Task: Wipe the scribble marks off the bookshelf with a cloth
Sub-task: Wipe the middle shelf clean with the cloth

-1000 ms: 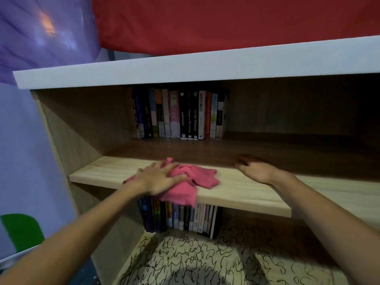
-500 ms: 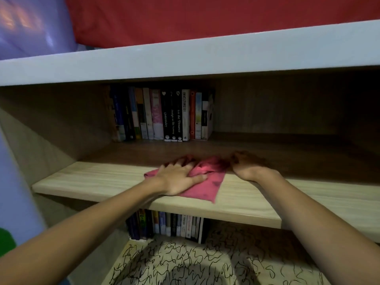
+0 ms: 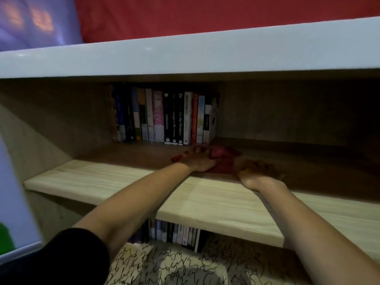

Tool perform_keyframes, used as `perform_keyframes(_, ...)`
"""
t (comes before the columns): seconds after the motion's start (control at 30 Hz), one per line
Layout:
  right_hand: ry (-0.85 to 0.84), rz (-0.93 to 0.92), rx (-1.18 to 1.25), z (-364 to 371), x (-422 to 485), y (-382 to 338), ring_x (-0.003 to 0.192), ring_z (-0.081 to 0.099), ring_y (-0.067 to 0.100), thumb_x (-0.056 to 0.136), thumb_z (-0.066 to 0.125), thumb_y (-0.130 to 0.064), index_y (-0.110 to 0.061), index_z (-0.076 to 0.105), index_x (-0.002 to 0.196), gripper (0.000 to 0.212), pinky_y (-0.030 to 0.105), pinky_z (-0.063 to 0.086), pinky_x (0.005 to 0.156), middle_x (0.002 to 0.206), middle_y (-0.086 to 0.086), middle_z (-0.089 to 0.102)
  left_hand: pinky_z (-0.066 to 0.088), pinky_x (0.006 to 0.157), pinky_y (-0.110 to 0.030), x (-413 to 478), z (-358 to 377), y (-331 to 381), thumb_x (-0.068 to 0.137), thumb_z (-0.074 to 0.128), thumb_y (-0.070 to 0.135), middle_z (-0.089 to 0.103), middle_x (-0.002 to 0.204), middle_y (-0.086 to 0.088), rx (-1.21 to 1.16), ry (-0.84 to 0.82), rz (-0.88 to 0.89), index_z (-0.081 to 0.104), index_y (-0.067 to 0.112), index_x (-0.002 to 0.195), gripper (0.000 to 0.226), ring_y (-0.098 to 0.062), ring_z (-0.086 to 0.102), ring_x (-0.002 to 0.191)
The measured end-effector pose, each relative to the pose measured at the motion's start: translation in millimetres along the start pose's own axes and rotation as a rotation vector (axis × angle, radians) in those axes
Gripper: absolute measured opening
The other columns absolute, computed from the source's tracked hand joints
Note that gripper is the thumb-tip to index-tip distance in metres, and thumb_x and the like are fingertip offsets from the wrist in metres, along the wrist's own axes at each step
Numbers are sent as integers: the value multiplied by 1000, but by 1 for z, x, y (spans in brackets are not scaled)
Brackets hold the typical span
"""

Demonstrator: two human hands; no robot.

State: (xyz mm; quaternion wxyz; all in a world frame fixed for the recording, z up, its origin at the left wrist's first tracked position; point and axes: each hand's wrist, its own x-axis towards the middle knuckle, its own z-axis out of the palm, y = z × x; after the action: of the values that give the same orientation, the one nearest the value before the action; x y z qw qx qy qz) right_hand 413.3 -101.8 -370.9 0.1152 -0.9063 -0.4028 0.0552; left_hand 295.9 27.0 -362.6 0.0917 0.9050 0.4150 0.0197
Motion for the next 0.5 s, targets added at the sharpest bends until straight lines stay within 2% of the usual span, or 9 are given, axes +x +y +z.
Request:
perform_keyframes(0.07, 11, -22, 3, 1, -1, 5, 143, 11, 37, 98, 16, -47, -35, 15, 151, 54, 59, 9, 113, 158, 6, 13, 7, 117, -47, -19, 2, -12, 91, 24, 71, -3, 162, 1, 40, -1, 132, 4, 34, 153, 75, -28, 6, 147)
perform_keyframes(0.13, 4, -35, -39, 1, -2, 6, 143, 13, 36, 99, 20, -44, -34, 20, 149, 52, 57, 12, 113, 158, 6, 15, 9, 119, -43, -30, -3, -46, 91, 27, 71, -1, 161, 6, 39, -19, 160, 5, 35, 153, 75, -24, 9, 147)
perform_keyframes(0.23, 24, -39, -58, -2, -7, 3, 138, 25, 35, 98, 27, -42, -28, 34, 143, 48, 56, 19, 112, 152, 8, 28, 11, 119, -40, -28, -15, -94, 92, 26, 67, 1, 161, 4, 35, -7, 41, 3, 34, 153, 73, -24, 11, 147)
perform_keyframes(0.33, 48, -253, -32, -3, -16, -9, 133, 37, 29, 99, 30, -46, -28, 43, 137, 44, 44, 30, 110, 146, 6, 39, 12, 118, -40, -11, -20, -112, 94, 26, 65, 4, 161, 2, 18, 32, -31, 5, 31, 153, 72, -25, 15, 146)
perform_keyframes(0.4, -16, -426, -2, 0, -23, -19, 136, 33, 25, 99, 34, -49, -29, 37, 143, 48, 39, 28, 112, 150, 3, 35, 11, 119, -41, 3, -17, -118, 94, 27, 64, 6, 161, 0, 16, 51, -2, 7, 30, 153, 71, -24, 15, 146)
perform_keyframes(0.5, -120, -460, 4, 0, -20, -24, 145, 15, 21, 99, 29, -55, -37, 24, 149, 53, 42, 12, 117, 158, -6, 16, 9, 120, -41, 23, -20, -133, 92, 32, 68, 7, 161, -2, -59, 60, 0, 9, 29, 153, 76, -24, 12, 147)
